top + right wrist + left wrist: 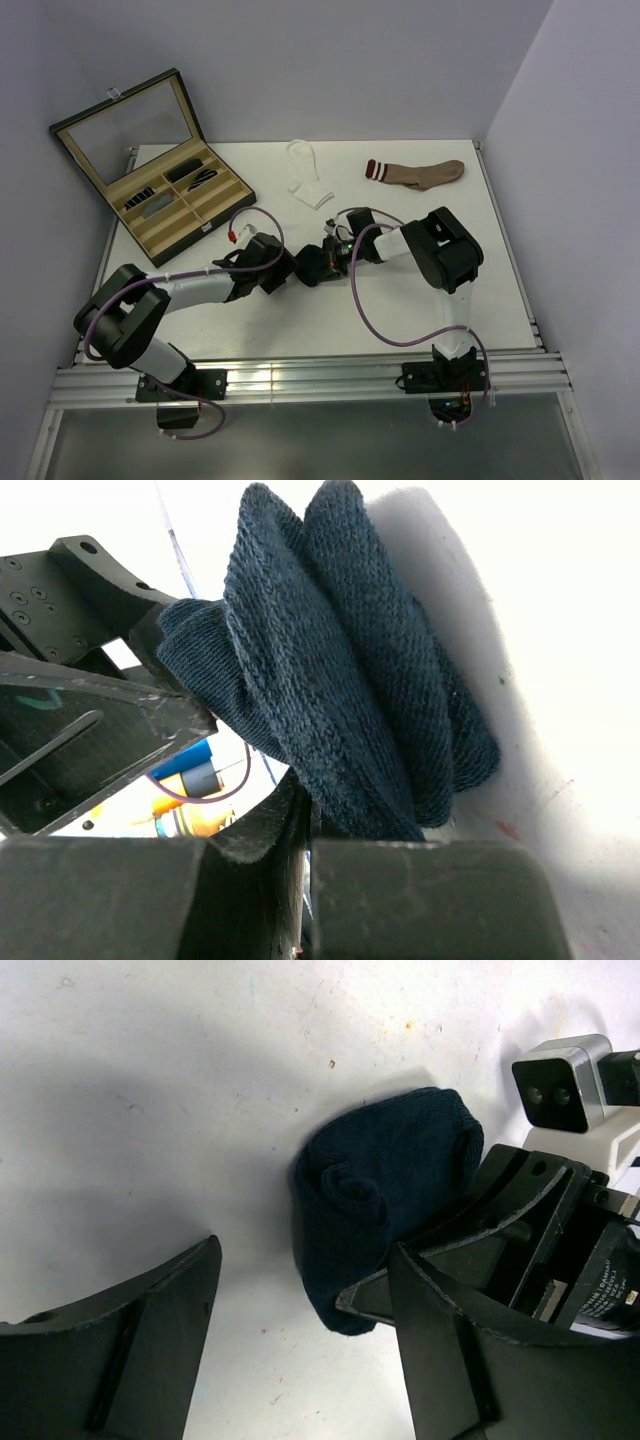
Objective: Roll the socks
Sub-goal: Roll the sock at the center of the board.
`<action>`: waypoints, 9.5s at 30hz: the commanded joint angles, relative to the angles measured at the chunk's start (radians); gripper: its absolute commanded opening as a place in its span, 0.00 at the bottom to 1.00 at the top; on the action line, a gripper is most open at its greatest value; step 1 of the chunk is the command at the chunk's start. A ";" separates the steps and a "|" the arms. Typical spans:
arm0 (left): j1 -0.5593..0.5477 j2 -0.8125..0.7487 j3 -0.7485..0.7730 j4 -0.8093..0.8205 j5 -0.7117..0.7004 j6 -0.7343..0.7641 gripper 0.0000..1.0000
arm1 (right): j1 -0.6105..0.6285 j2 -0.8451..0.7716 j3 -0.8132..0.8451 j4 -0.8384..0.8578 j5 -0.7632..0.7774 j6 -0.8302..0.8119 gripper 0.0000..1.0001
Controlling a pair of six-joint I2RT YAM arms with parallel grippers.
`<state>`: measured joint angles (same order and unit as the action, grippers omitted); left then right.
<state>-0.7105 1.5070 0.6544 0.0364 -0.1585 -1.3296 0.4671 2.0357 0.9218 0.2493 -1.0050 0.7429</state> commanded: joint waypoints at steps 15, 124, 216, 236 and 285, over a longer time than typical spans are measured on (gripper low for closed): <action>-0.004 0.147 0.086 -0.121 -0.004 -0.011 0.40 | -0.010 0.021 -0.026 0.058 0.012 0.009 0.00; 0.023 0.320 0.386 -0.363 0.148 0.247 0.01 | 0.588 -0.319 -0.169 0.088 1.396 -0.689 0.40; 0.005 0.308 0.402 -0.334 0.033 0.214 0.00 | 0.039 -0.563 -0.253 -0.123 0.744 -0.379 0.49; 0.005 0.341 0.476 -0.405 0.048 0.267 0.01 | 0.507 -0.482 -0.190 0.022 1.237 -0.606 0.52; 0.074 0.038 0.150 -0.092 0.082 0.075 0.80 | -0.014 -0.146 -0.262 0.304 0.068 -0.111 0.00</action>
<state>-0.6361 1.5864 0.8249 -0.1520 -0.0765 -1.2419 0.4870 1.8267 0.6945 0.4271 -0.7650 0.5034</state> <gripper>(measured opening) 0.796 0.039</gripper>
